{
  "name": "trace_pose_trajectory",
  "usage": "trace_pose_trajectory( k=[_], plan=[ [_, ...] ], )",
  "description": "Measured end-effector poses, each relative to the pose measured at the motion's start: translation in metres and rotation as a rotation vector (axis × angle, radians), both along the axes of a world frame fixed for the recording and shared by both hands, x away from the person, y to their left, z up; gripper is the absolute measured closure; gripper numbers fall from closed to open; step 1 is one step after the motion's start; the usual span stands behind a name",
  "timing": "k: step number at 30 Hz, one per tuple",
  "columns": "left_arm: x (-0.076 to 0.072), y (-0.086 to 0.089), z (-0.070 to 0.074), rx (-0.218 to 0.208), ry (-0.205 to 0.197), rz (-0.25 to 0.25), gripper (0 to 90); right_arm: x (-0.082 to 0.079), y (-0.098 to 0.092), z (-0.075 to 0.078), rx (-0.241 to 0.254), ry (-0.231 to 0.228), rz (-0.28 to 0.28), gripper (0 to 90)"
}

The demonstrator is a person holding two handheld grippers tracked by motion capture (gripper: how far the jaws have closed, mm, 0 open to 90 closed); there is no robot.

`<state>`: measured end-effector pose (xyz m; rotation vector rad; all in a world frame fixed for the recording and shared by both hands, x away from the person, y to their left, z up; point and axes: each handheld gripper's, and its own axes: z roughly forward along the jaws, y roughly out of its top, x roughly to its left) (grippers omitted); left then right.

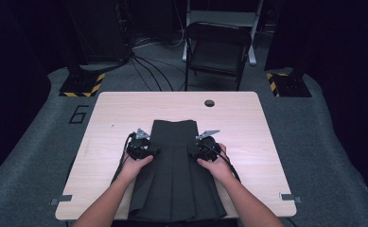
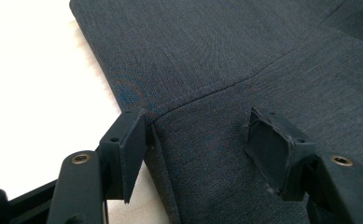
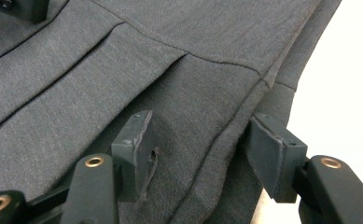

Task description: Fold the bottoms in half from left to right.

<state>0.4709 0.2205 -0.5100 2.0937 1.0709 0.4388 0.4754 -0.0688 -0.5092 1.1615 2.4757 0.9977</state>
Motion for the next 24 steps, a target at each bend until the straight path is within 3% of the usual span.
trace_pose_trajectory(
  k=[5, 9, 12, 13, 24],
  plan=[
    [0.005, 0.005, -0.001, -0.047, 0.024, 0.033, 40.5, 0.004, 0.0, 0.003, 0.002, -0.014, -0.002, 42.3],
    [0.012, 0.006, 0.0, -0.064, 0.091, 0.044, 40.2, 0.01, -0.001, 0.004, 0.016, -0.026, -0.02, 41.2],
    [0.015, 0.004, 0.002, -0.058, 0.047, 0.04, 42.4, 0.015, -0.001, 0.006, 0.025, -0.02, -0.027, 41.0],
    [0.016, 0.003, 0.002, -0.06, 0.038, 0.045, 43.2, 0.018, -0.002, 0.006, 0.014, -0.04, -0.019, 40.9],
    [0.024, 0.001, -0.002, -0.086, 0.059, 0.049, 38.2, 0.026, -0.001, 0.002, 0.048, -0.018, -0.042, 37.8]
  ],
)
